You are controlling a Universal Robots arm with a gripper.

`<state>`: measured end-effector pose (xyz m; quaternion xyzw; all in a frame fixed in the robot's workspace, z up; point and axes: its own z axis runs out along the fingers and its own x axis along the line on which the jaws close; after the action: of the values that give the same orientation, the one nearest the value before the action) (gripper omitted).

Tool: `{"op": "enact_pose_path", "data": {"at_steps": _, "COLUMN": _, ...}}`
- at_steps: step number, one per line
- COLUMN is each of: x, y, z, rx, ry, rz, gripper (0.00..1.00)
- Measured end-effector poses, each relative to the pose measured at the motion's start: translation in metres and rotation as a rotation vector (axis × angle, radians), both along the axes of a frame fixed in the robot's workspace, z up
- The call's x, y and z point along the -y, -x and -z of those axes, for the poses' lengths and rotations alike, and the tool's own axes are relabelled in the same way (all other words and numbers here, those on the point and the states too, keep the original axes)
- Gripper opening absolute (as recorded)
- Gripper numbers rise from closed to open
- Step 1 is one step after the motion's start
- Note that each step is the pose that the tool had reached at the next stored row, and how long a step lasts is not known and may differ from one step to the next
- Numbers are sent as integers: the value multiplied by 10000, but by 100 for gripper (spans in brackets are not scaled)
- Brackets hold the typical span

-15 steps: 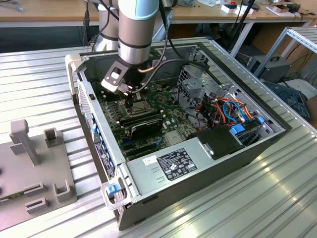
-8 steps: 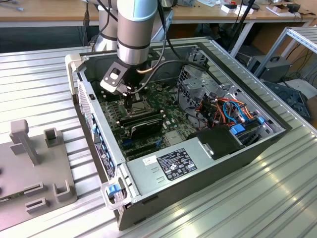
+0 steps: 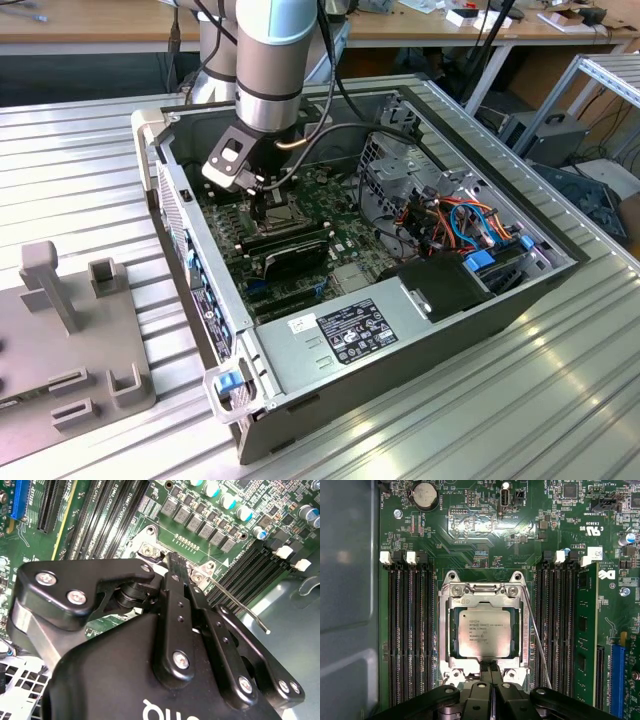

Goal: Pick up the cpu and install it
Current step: 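Close the cpu cover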

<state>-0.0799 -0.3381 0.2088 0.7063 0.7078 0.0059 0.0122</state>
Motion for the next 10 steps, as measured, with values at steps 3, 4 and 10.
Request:
{"op": "enact_pose_path", "data": {"at_steps": 3, "x": 0, "y": 2, "z": 2, "rx": 0, "ry": 0, "rz": 0, "gripper": 11}}
{"op": "enact_pose_path", "data": {"at_steps": 4, "x": 0, "y": 4, "z": 2, "rx": 0, "ry": 0, "rz": 1, "gripper": 11}}
{"op": "enact_pose_path", "data": {"at_steps": 10, "x": 0, "y": 5, "z": 0, "rx": 0, "ry": 0, "rz": 0, "gripper": 11}}
